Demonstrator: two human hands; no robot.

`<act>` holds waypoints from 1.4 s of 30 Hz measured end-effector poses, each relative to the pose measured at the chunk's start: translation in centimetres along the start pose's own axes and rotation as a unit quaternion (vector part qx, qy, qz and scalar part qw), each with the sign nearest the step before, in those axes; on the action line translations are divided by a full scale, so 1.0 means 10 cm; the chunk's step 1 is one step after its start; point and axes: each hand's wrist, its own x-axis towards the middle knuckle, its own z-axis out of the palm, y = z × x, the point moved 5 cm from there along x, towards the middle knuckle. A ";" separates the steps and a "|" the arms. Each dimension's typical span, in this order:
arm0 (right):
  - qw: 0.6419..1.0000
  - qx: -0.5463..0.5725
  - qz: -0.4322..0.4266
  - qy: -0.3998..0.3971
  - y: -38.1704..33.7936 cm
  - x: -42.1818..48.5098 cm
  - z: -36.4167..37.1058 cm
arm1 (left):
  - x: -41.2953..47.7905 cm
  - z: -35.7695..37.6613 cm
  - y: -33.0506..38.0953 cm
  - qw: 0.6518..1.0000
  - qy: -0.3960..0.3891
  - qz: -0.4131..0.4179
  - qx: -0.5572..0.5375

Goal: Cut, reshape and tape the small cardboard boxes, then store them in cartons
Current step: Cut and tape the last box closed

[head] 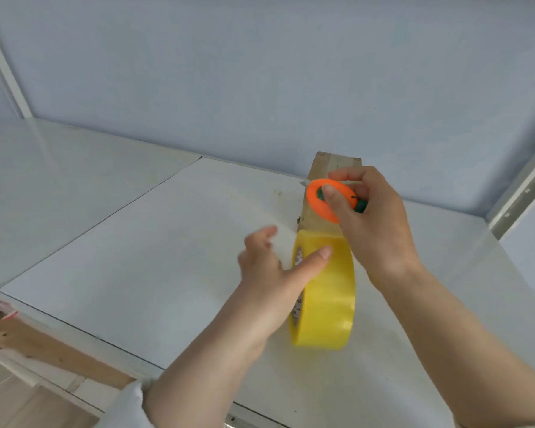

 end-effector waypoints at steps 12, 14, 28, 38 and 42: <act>0.966 -0.035 0.157 -0.200 -0.18 0.36 0.73 | 0.25 -0.73 -0.01 0.994 -0.054 0.015 -0.096; 0.967 -0.068 0.154 -0.193 -0.20 0.40 1.06 | 0.35 -1.05 -0.02 0.996 -0.017 0.030 -0.086; 0.996 -0.079 0.037 -0.021 -0.09 0.55 2.09 | 1.14 -2.05 0.08 0.918 0.153 0.200 0.307; 0.938 -0.308 -0.022 0.158 0.38 0.36 0.78 | 1.45 -1.52 -0.21 0.806 0.095 0.200 0.550; 0.894 -0.421 0.007 0.152 0.64 0.51 0.55 | 1.45 -1.40 -0.21 0.795 0.177 0.312 0.489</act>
